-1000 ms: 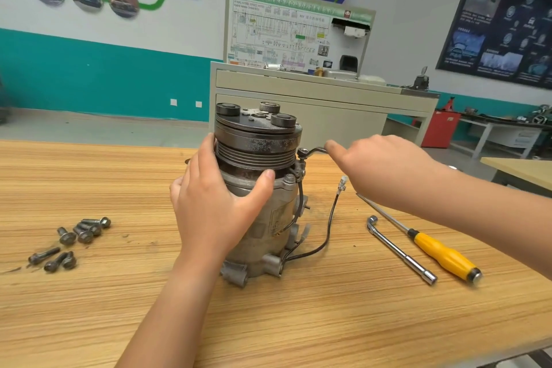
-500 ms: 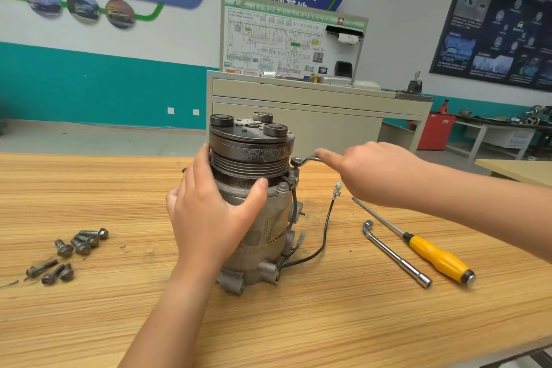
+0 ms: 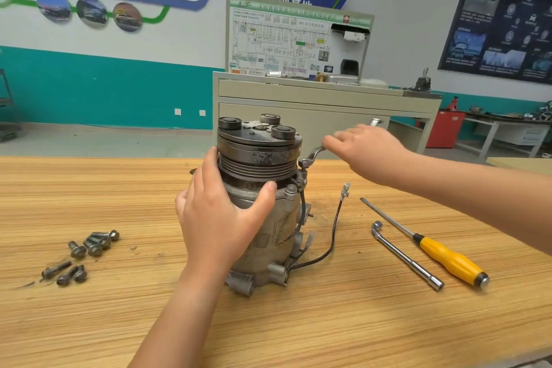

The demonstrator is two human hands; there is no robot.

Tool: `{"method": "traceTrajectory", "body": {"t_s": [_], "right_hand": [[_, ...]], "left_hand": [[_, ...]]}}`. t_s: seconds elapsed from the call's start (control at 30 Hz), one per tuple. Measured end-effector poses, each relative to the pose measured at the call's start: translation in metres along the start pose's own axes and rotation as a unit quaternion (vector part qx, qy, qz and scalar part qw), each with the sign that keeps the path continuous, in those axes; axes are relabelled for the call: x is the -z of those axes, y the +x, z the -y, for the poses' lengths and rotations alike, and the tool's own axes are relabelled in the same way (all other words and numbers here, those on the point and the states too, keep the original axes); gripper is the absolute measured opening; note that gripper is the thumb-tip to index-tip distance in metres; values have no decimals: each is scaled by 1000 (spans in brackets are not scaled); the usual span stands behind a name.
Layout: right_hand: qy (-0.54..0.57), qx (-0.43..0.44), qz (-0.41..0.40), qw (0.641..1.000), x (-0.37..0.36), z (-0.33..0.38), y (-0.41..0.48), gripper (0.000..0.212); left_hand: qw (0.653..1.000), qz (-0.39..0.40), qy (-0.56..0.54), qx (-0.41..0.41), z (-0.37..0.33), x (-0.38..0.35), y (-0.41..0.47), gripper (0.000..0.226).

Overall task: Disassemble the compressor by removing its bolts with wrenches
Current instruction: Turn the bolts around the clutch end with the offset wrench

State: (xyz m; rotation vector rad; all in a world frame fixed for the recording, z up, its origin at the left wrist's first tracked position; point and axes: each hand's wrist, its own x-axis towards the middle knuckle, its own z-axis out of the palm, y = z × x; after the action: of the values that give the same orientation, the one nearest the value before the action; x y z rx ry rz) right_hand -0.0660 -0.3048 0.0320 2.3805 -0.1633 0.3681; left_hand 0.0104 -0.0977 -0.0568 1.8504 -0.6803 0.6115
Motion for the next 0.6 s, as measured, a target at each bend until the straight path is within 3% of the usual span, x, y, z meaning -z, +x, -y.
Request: {"method": "traceTrajectory", "body": {"t_s": [0.13,0.23,0.33,0.4,0.47,0.6], "right_hand": [[104,5,-206,973,-24,20,29,31],[203,-27,-227,952,-26,35,36,25],[299,-153,-218,916,-15,27,26,29],[363,-182,-219,887,-2,23,9,35],[343,-176,-178,905,8,21,-13,33],[188,-146,-28,971,22,30,-48,26]], "left_hand": [[1000,-2,1,-2,0,0,0,100],[1000,-7,-1,-2,0,0,-1,99],[1000,-5,-1,-1,-1,0,-1,99],[1000,-8,-2,0,0,0,-1,99],[1000,-8,-3,3,0,0,0,99],[1000,-7,-5,4,-1,0,-1,99]]}}
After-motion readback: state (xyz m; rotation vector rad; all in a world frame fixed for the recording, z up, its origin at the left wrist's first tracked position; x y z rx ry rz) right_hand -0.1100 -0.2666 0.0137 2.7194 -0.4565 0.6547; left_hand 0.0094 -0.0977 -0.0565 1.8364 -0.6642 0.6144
